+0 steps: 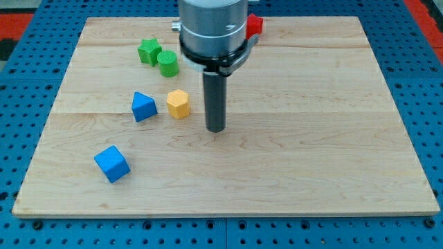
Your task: Push the hexagon below the red circle
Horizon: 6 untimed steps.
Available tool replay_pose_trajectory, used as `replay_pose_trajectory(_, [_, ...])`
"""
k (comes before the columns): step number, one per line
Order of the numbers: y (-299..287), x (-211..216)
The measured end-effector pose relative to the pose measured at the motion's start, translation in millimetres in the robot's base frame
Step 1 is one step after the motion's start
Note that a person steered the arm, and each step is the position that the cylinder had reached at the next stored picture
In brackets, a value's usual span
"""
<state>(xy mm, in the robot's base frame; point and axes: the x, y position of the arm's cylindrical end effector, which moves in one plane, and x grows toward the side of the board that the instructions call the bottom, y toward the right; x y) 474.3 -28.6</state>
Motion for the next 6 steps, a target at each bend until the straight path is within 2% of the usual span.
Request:
replay_pose_trajectory(1, [-51.2,-11.4])
replay_pose_trajectory(2, [-53.0,-42.6])
replay_pose_trajectory(6, [-5.2,-172.4])
